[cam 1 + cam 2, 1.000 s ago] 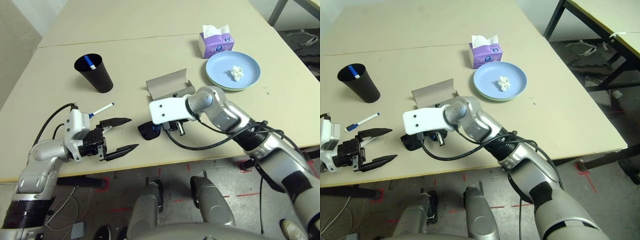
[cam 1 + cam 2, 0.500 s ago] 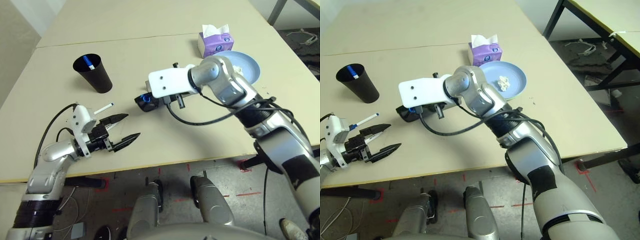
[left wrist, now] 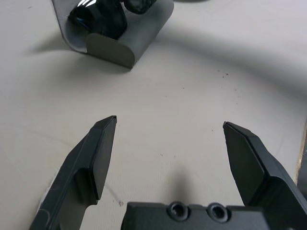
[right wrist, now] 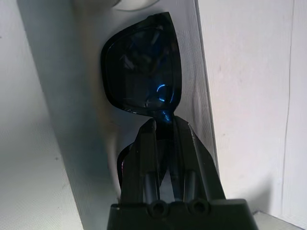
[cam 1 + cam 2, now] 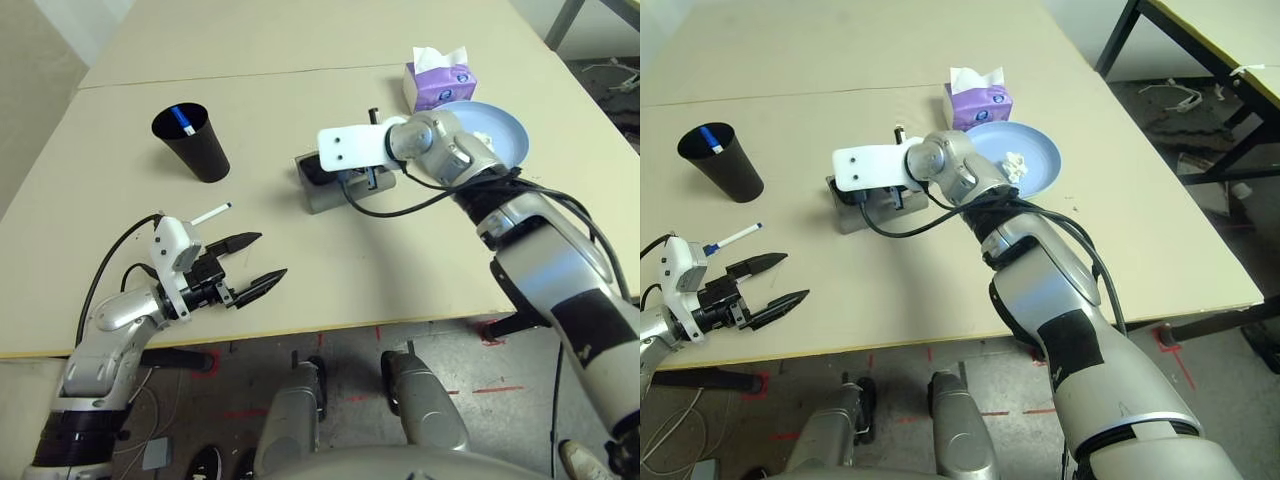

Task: Organize and tidy the items on the table.

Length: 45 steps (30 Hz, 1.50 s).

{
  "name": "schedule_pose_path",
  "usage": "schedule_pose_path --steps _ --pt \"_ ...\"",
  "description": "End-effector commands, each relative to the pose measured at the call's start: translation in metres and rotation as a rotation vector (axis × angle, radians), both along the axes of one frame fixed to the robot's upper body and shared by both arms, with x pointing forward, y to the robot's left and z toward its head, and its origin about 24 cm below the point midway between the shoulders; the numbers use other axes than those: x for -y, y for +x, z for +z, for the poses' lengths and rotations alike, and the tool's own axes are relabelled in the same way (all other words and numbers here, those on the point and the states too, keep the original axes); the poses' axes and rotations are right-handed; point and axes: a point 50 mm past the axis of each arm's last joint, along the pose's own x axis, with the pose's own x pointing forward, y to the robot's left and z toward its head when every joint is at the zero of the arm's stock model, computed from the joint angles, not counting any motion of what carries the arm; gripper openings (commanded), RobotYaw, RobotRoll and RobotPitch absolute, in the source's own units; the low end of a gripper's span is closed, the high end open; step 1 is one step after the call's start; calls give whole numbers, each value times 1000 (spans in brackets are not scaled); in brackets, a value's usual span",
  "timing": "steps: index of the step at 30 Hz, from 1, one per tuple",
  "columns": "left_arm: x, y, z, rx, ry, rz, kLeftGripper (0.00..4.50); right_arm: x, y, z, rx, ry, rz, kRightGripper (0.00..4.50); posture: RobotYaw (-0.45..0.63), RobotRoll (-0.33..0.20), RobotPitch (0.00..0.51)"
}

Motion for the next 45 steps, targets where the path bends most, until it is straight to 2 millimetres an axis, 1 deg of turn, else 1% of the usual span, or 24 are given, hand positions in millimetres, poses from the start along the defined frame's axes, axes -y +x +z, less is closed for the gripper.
schedule_pose_path --steps 1,14,18,19,20,21,22,24,28,29,30,32,35,37,39,41,43,45 --pt "-3 -2 -4 -13 8 -5 4500 7 1 3 -51 -5 -13 219 -193 0 233" --pt "-6 4 -8 -13 17 -23 4500 0 -10 8 -236 28 28 219 -210 0 232" --pt "-8 5 -9 -8 21 -16 4500 1 -14 9 -317 32 33 219 -210 0 229" --pt "-9 6 -9 -7 21 -14 4500 2 -15 9 -332 30 34 948 -210 0 229" --pt "-10 6 -9 -6 23 -12 4500 2 -16 10 -347 33 34 1280 -211 0 228" --pt "-11 7 -9 -5 24 -12 4500 3 -16 11 -358 38 35 1501 -213 0 228" --pt "-11 7 -9 -5 25 -11 4500 3 -17 13 -365 44 35 1935 -213 0 228" --pt "-12 7 -9 -6 29 -12 4500 4 -17 17 -367 60 29 2570 -221 0 226" --pt "-13 10 -10 -5 28 -11 4500 8 -15 24 -350 75 11 4074 -229 0 224" --pt "-14 11 -10 -3 28 -10 4500 9 -15 27 -344 83 8 4390 -230 0 224" --pt "-14 12 -9 -1 25 -4 4500 10 -14 31 -335 102 3 4482 -230 0 226" --pt "-14 15 -8 8 15 8 4500 14 -13 45 -323 188 -2 4482 -226 0 227" --pt "-15 21 -6 24 16 58 4500 26 -19 61 -354 391 21 4482 -220 0 229" --pt "-15 25 -5 34 17 88 4500 39 -27 66 -396 506 33 4482 -219 0 230" --pt "-14 28 -4 42 17 108 4500 56 -39 68 -441 605 57 4482 -222 0 230" --pt "-13 30 -4 47 17 113 4500 77 -53 66 -501 713 50 4482 -230 0 229" --pt "-11 33 -3 48 15 111 4500 105 -73 57 -602 855 31 4482 -243 0 229" --pt "-10 36 -3 46 18 111 4500 124 -88 50 -638 942 28 4482 -256 0 227"
